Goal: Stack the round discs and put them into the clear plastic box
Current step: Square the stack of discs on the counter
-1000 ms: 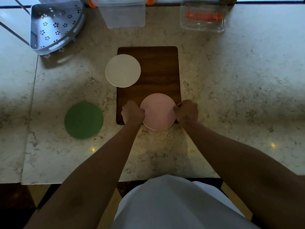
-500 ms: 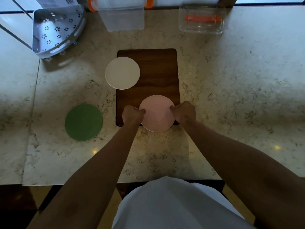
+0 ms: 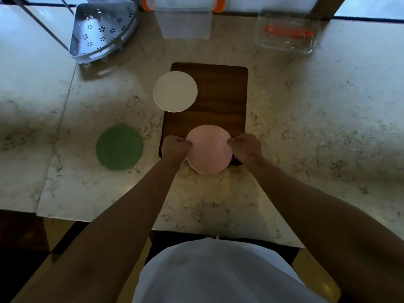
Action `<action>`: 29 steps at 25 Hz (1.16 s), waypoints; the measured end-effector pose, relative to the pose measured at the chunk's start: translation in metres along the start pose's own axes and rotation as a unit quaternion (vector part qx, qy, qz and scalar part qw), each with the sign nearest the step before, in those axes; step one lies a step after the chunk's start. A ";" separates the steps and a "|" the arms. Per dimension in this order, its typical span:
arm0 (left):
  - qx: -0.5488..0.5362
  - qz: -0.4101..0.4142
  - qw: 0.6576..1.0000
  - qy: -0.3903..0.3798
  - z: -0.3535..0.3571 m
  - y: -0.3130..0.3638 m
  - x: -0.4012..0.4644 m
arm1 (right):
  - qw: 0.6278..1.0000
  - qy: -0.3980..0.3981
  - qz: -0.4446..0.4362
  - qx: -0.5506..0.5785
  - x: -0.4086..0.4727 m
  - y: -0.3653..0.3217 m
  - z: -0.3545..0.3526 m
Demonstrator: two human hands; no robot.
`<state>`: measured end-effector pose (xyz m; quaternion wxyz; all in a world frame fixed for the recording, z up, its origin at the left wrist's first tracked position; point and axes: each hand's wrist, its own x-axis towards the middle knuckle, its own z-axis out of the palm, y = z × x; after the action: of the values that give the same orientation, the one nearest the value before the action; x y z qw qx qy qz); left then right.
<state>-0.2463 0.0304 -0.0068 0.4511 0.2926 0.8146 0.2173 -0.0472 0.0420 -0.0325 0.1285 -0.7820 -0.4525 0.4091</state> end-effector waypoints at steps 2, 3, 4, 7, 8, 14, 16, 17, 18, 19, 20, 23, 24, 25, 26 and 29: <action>-0.015 -0.005 1.000 0.010 -0.014 -0.005 0.001 | 1.000 -0.014 -0.022 0.007 -0.002 -0.009 0.008; -0.026 -0.010 1.000 0.010 -0.023 -0.007 0.003 | 0.999 -0.020 -0.028 0.017 -0.004 -0.013 0.012; -0.034 -0.016 0.999 0.010 -0.033 -0.011 0.007 | 0.999 -0.026 -0.030 0.029 -0.006 -0.020 0.019; -0.054 -0.017 0.998 0.023 -0.075 -0.024 0.023 | 0.997 -0.039 -0.032 0.052 -0.016 -0.047 0.048; -0.057 -0.012 0.998 0.033 -0.092 -0.030 0.029 | 0.997 -0.042 -0.033 0.052 -0.022 -0.059 0.060; -0.089 -0.022 0.996 -0.007 -0.190 -0.072 0.078 | 0.997 -0.047 -0.047 0.035 -0.056 -0.133 0.136; -0.103 -0.028 0.994 -0.017 -0.221 -0.083 0.097 | 0.997 -0.046 -0.046 0.033 -0.064 -0.153 0.161; -0.103 -0.023 0.994 -0.021 -0.234 -0.088 0.104 | 0.998 -0.045 -0.051 0.015 -0.067 -0.161 0.172; -0.101 -0.018 0.994 -0.026 -0.245 -0.093 0.110 | 0.997 -0.047 -0.056 -0.010 -0.070 -0.169 0.183; -0.101 -0.015 0.994 -0.033 -0.253 -0.096 0.113 | 0.997 -0.046 -0.059 -0.033 -0.072 -0.173 0.192; -0.103 -0.013 0.994 -0.038 -0.259 -0.100 0.117 | 0.996 -0.041 -0.054 -0.049 -0.074 -0.177 0.198; -0.099 -0.013 0.994 -0.051 -0.269 -0.108 0.130 | 0.996 -0.036 -0.037 -0.076 -0.075 -0.183 0.215; -0.098 -0.013 0.994 -0.054 -0.270 -0.110 0.134 | 0.996 -0.033 -0.032 -0.079 -0.074 -0.185 0.218; -0.098 -0.014 0.994 -0.054 -0.270 -0.111 0.138 | 0.996 -0.028 -0.029 -0.083 -0.072 -0.186 0.220; -0.097 -0.016 0.994 -0.051 -0.269 -0.111 0.139 | 0.995 -0.025 -0.027 -0.088 -0.071 -0.187 0.219; -0.084 -0.018 0.995 -0.049 -0.268 -0.110 0.140 | 0.995 -0.016 -0.019 -0.096 -0.067 -0.189 0.218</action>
<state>-0.5673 0.0193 -0.0264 0.5170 0.2496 0.7756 0.2623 -0.3429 0.0561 -0.0272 0.0536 -0.7755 -0.5064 0.3733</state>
